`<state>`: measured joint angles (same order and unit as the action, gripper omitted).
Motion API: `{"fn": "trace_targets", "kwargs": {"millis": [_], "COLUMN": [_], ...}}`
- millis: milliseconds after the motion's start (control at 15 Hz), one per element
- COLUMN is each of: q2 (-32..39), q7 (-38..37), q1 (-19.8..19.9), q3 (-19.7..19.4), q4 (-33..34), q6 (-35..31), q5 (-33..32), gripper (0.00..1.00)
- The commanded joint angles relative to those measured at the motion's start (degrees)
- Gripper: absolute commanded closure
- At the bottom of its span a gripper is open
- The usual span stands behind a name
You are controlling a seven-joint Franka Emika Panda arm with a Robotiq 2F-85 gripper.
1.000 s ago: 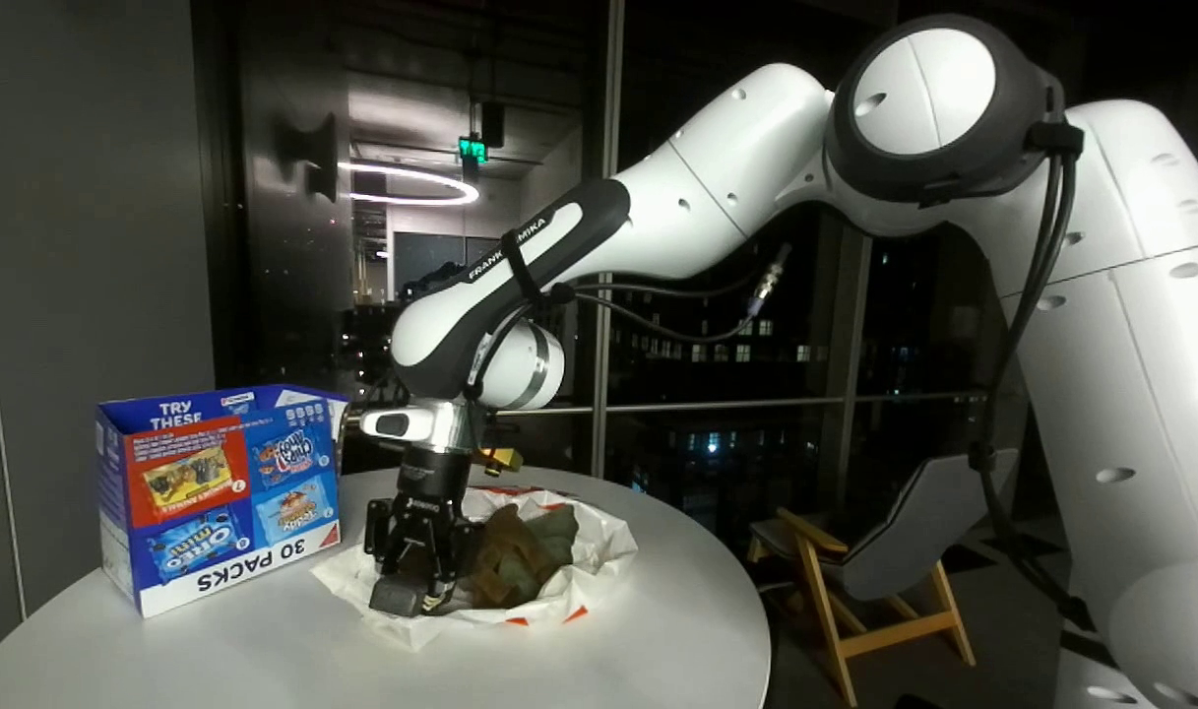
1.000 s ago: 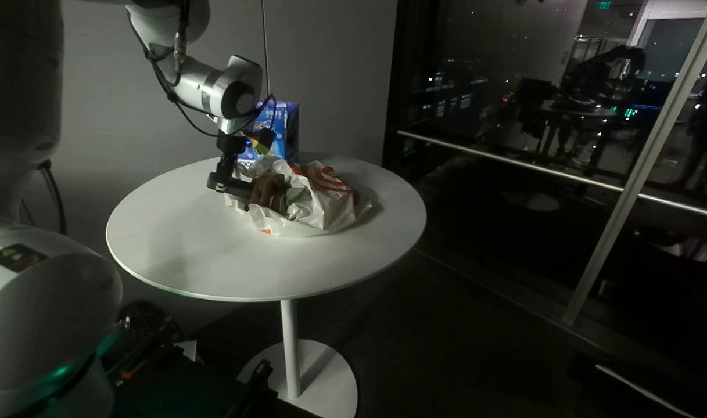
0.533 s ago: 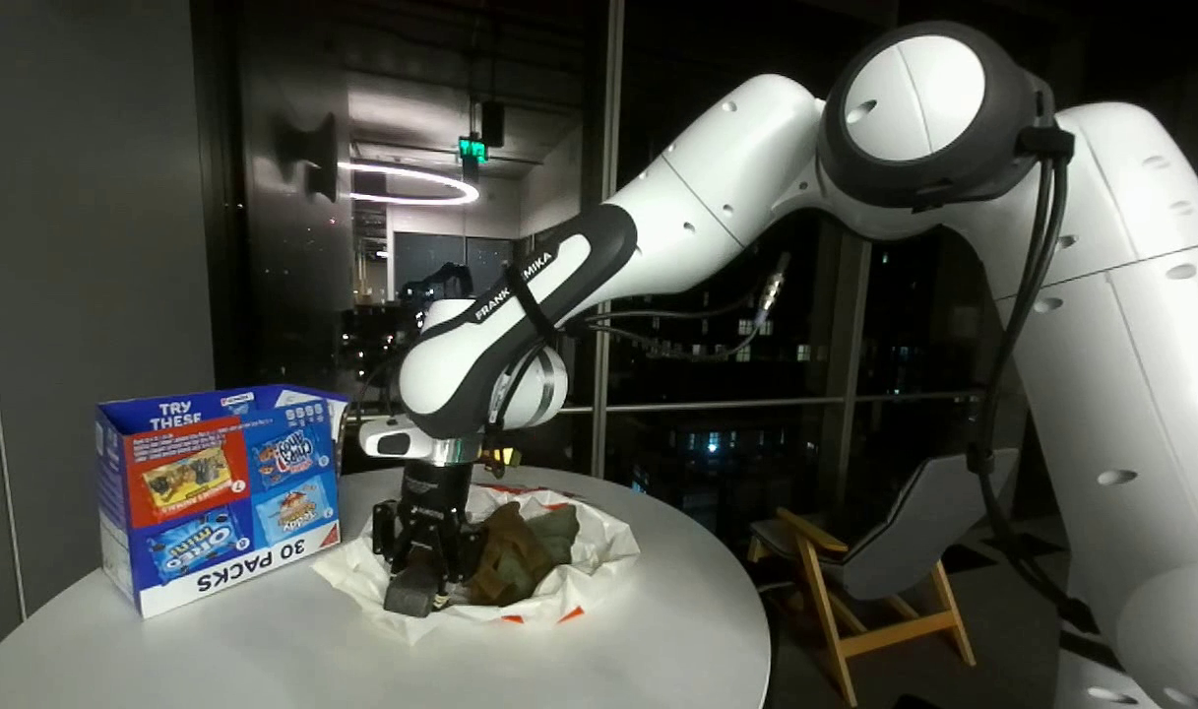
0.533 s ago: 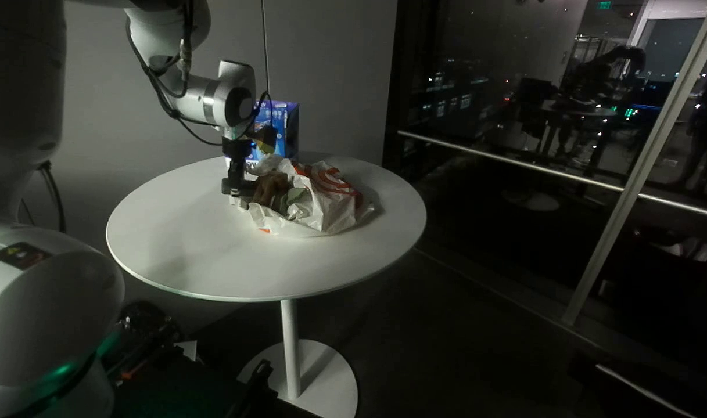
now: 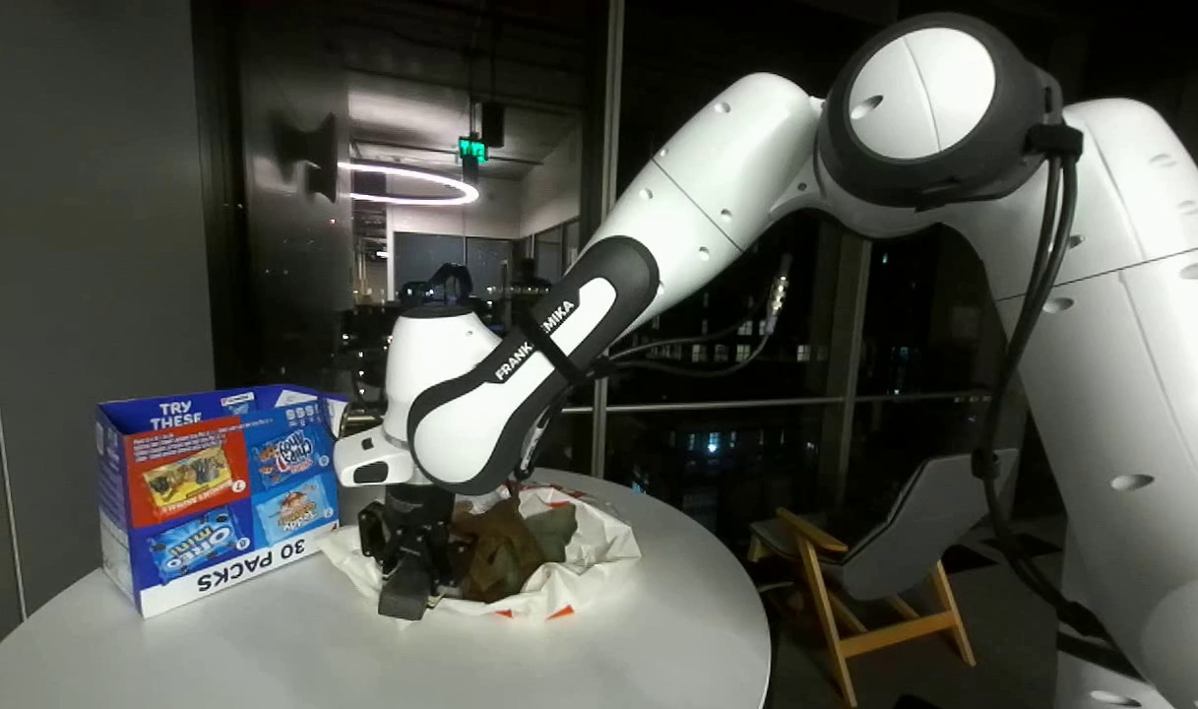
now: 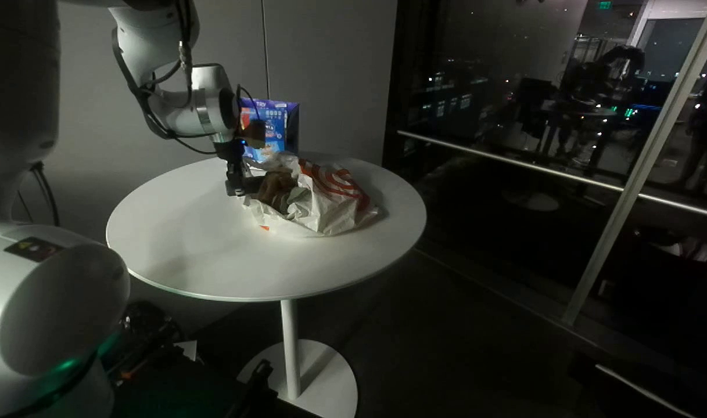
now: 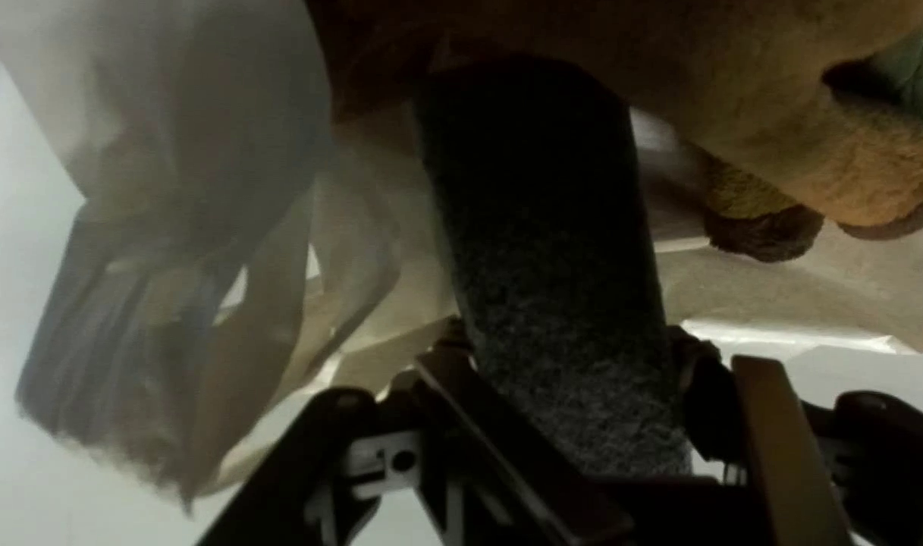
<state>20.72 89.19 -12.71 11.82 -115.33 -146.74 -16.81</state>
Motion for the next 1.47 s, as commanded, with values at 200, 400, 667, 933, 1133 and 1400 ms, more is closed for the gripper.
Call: {"fn": "trace_targets", "kwargs": {"millis": [200, 400, 667, 933, 1133, 1400], "q2": [-1.74, -2.61, -3.18, -0.21, 1.71, 3.30], "q7": [-0.09, -3.56, -7.19, 4.20, 11.61, 11.31], "q1": [5.46, 5.51, 6.93, 13.13, 15.24, 14.50], "q3": [7.22, 6.00, 4.29, 9.27, 10.32, 7.17], "q4": [-1.75, -1.84, -0.55, 2.75, 4.82, 6.93], "q6": [-1.05, -2.37, -1.93, 2.34, 5.77, 7.32], "q5": [18.43, 19.74, 19.33, 31.96, 40.14, 39.95], "gripper": [0.62, 0.62, 0.62, 0.62, 0.62, 0.62]}}
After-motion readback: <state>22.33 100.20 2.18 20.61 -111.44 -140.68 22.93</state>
